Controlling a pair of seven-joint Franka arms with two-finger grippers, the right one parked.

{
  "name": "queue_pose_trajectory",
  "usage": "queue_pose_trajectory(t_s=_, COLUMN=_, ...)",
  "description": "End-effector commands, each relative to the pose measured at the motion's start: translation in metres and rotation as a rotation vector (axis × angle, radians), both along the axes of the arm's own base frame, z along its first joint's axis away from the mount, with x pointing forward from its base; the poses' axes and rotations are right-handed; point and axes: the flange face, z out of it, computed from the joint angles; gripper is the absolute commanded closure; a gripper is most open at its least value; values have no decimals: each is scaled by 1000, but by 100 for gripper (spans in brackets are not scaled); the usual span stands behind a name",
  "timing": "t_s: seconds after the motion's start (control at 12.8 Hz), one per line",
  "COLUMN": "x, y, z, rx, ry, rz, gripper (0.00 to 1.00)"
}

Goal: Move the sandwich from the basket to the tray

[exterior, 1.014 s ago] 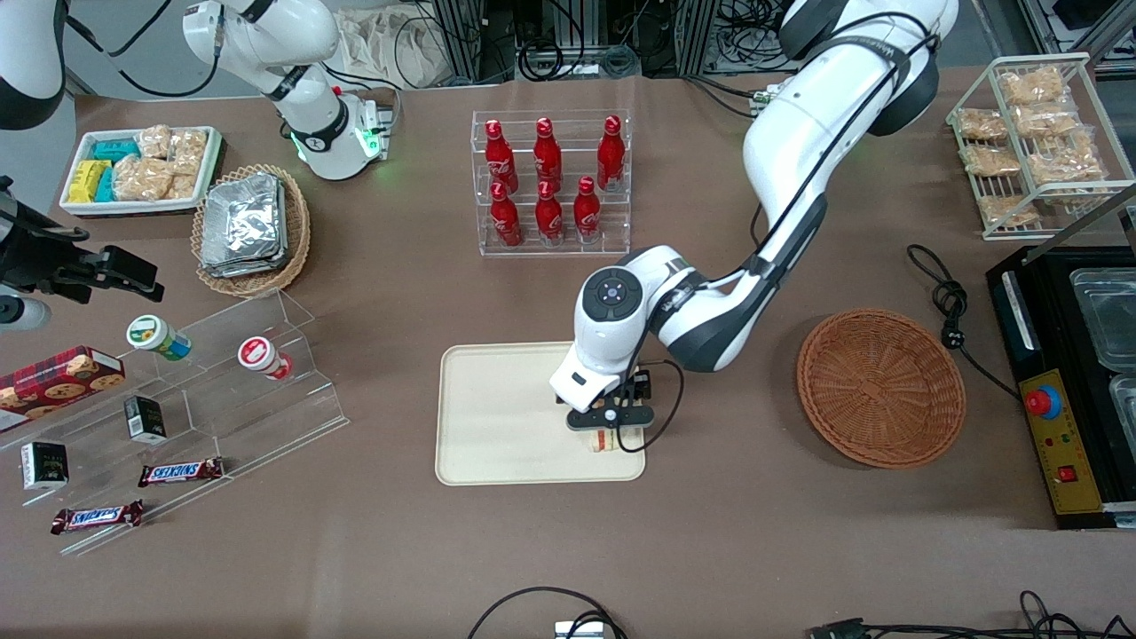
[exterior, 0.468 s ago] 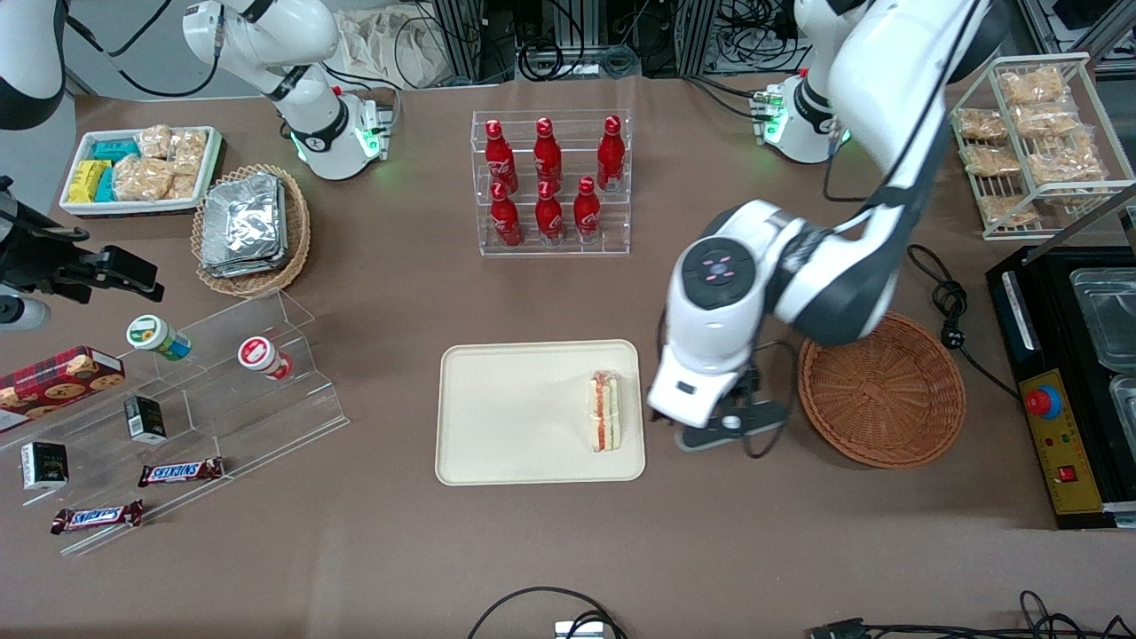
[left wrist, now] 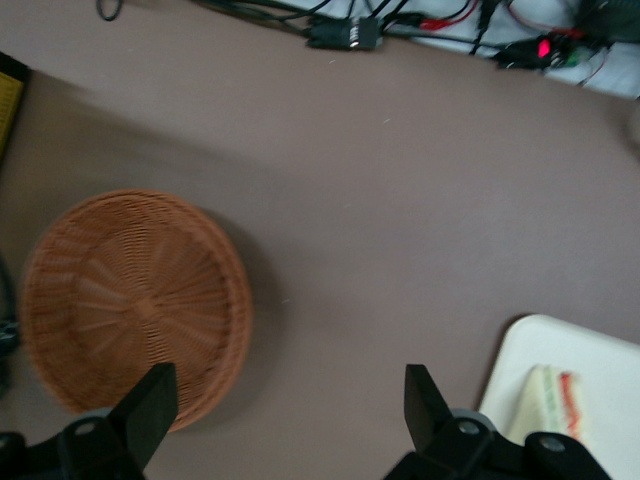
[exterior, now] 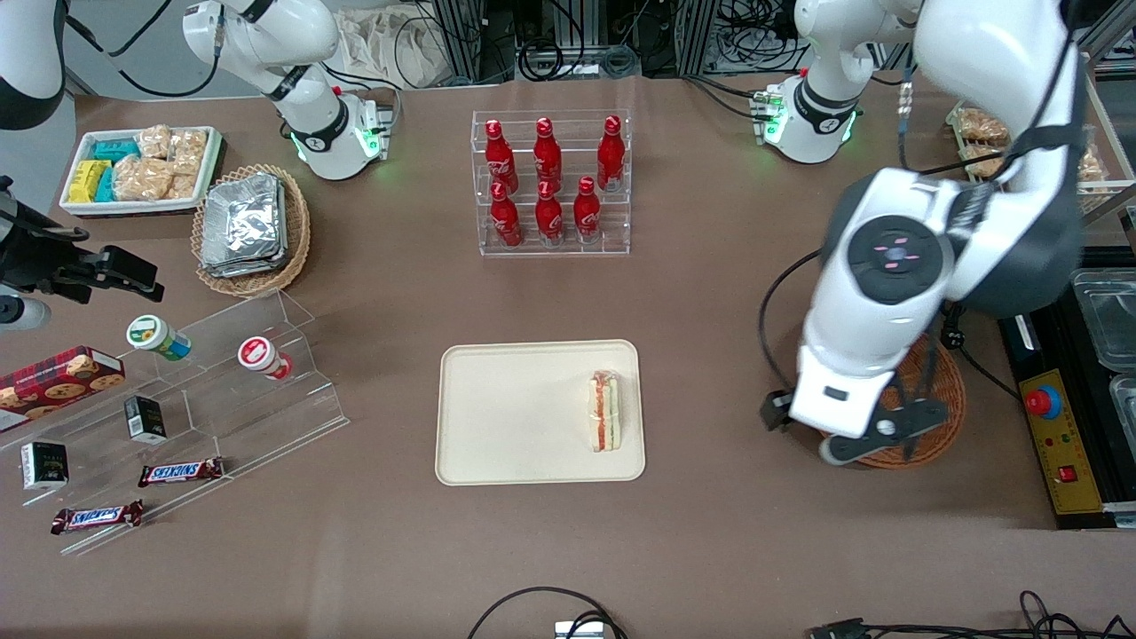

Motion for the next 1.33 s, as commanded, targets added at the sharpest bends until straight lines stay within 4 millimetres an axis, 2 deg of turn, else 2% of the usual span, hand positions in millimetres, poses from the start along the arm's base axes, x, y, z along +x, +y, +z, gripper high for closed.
queue_pose_trajectory(t_s=0.0, x=-20, y=52, z=44, rx=-27, ry=76, rz=-71, gripper=0)
queue_pose_trajectory(t_s=0.08, x=-22, y=72, z=55, rx=-47, ry=88, rz=-89, gripper=0)
queue_pose_trajectory(t_s=0.23, x=-27, y=91, z=64, rx=-48, ry=119, rz=-131, gripper=0)
queue_pose_trajectory(t_s=0.47, x=-34, y=108, z=77, rx=-61, ry=128, rz=-171, gripper=0)
queue_pose_trajectory(t_s=0.62, x=-44, y=142, z=86, rx=-96, ry=130, rz=-153, gripper=0)
queue_pose_trajectory(t_s=0.7, x=-56, y=150, z=91, rx=-114, ry=136, rz=-171, gripper=0)
queue_pose_trajectory(t_s=0.78, x=-65, y=168, z=94, rx=-113, ry=142, rz=-194, gripper=0)
queue_pose_trajectory(t_s=0.94, x=-87, y=190, z=105, rx=-117, ry=145, rz=-245, gripper=0)
queue_pose_trajectory(t_s=1.01, x=-100, y=195, z=111, rx=-108, ry=146, rz=-250, gripper=0)
queue_pose_trajectory(t_s=1.25, x=-127, y=195, z=134, rx=-107, ry=143, rz=-311, gripper=0)
